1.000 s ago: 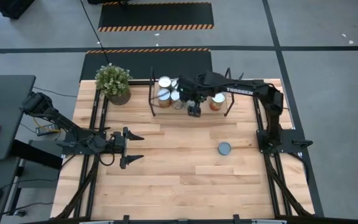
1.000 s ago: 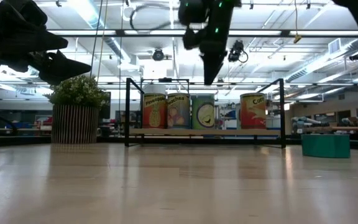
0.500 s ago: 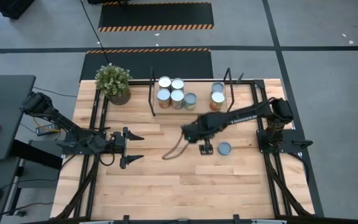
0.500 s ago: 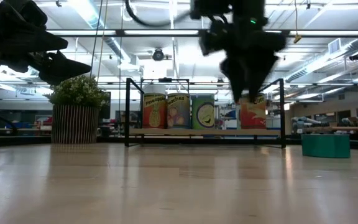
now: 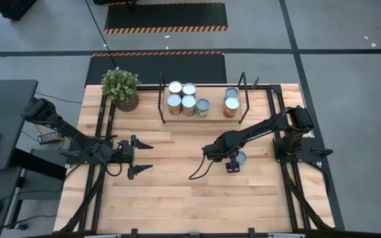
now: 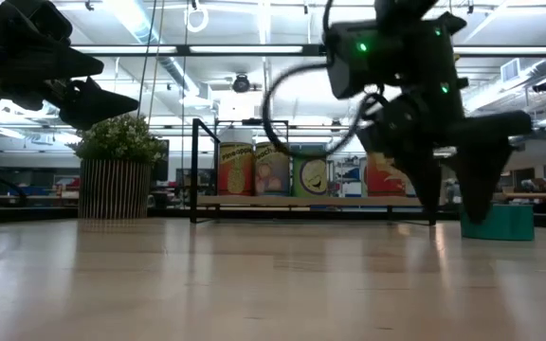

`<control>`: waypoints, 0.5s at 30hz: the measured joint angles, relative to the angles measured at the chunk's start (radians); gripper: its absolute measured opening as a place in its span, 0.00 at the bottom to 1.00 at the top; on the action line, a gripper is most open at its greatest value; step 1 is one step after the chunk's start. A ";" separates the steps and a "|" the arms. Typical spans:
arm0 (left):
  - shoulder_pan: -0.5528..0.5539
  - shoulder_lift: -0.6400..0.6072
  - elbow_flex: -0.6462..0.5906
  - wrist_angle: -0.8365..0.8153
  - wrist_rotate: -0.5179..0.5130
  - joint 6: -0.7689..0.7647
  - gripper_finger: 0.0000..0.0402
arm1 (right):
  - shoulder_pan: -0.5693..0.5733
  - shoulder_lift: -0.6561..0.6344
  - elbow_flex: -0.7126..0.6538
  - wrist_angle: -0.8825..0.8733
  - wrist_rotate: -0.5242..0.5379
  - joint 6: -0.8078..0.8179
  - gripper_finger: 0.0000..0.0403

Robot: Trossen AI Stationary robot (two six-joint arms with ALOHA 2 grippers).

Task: Pick and place cans onto a shelf
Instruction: Put the blue canned tuna can on the shelf

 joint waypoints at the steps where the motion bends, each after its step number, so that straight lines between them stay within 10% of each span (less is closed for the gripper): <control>1: 0.000 0.000 0.000 0.000 0.000 -0.002 0.99 | 0.000 0.000 -0.012 -0.001 0.000 0.001 0.94; 15: 0.000 0.000 0.000 0.000 0.000 -0.007 0.99 | 0.011 0.000 -0.071 -0.057 0.000 0.022 0.94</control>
